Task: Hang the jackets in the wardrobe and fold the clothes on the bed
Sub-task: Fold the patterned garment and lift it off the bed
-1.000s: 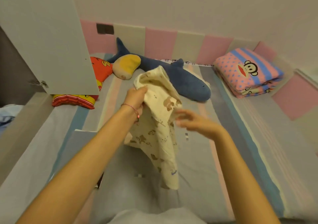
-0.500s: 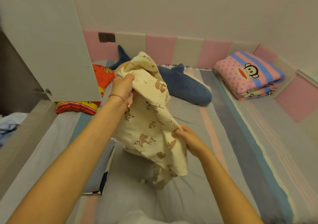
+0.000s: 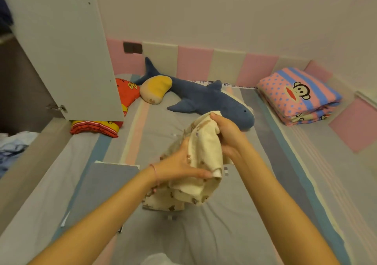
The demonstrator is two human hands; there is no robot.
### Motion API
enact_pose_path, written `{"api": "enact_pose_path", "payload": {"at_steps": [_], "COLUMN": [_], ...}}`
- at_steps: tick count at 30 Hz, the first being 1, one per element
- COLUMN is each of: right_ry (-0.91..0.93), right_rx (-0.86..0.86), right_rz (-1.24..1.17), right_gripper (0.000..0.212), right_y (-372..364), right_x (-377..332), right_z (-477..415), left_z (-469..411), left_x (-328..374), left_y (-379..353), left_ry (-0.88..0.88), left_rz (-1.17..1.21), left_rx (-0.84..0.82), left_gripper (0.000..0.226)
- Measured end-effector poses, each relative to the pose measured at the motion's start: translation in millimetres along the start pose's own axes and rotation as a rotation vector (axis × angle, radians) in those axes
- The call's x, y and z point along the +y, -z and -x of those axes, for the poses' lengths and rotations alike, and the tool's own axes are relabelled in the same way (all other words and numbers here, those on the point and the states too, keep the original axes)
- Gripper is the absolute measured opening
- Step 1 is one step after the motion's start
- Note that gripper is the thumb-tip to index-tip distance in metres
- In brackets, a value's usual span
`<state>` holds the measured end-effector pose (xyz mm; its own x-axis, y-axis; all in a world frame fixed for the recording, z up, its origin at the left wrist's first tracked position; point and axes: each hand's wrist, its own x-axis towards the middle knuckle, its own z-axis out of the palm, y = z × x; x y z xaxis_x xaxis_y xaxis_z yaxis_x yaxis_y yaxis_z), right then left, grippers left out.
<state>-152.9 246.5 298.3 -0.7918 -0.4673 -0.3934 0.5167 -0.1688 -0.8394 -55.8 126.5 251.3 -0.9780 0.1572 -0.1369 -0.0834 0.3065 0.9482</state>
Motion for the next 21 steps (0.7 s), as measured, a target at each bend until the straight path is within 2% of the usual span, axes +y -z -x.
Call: {"api": "enact_pose_path", "payload": {"at_steps": [1,3,4,6,8,11,12,13,14,18,19,21], "right_ry": [-0.003,0.036,0.08,0.213,0.342,0.318,0.314,0.341,0.38,0.472,0.477,0.476], "right_rx": [-0.025,-0.154,-0.238,-0.349,-0.305,-0.264,-0.295,-0.321,-0.33,-0.164,-0.115,-0.04], "right_rz": [-0.032,-0.016,0.059,0.348,0.64,1.094,1.202,1.234,1.186,0.809,0.787,0.819], "right_gripper": [0.02,0.016,0.021,0.035,0.045,0.091,0.1,0.101,0.093,0.026,0.016,0.014], "right_y": [-4.6,-7.9,-5.5,3.7,16.7,40.5,45.5,48.2,48.5,31.5,27.8,27.0], "right_x": [1.2,4.5,7.6,12.4,13.3,23.0,31.4,40.6,49.7,72.4,72.8,69.7], "right_z": [0.4,-0.5,0.0,6.2,10.8,7.6,6.5,4.4,3.0,-4.8,-7.7,-12.4], "left_z": [-4.6,-13.7,-15.2,-15.2,-8.9,-1.3,0.4,1.8,2.9,6.0,7.2,9.5], "left_x": [-5.4,-13.3,-14.9,-17.9,-11.1,-3.2,-2.6,-2.6,-1.4,0.7,0.8,-6.0], "left_y": [-5.1,0.9,8.3,25.6,37.8,50.9,56.4,61.5,64.5,67.4,68.7,74.6], "left_ry": [-0.034,-0.047,-0.029,-0.002,0.002,0.009,-0.001,-0.009,-0.017,-0.018,-0.015,-0.007], "left_rz": [-0.045,-0.03,0.03,0.171,0.296,0.422,0.447,0.463,0.478,0.454,0.444,0.43], "left_rx": [0.176,0.512,0.58,0.572,0.535,0.544,0.55,0.547,0.526,0.46,0.445,0.449], "left_gripper": [0.086,0.039,0.022,0.018,0.018,0.02,0.022,0.023,0.025,0.03,0.03,0.031]}}
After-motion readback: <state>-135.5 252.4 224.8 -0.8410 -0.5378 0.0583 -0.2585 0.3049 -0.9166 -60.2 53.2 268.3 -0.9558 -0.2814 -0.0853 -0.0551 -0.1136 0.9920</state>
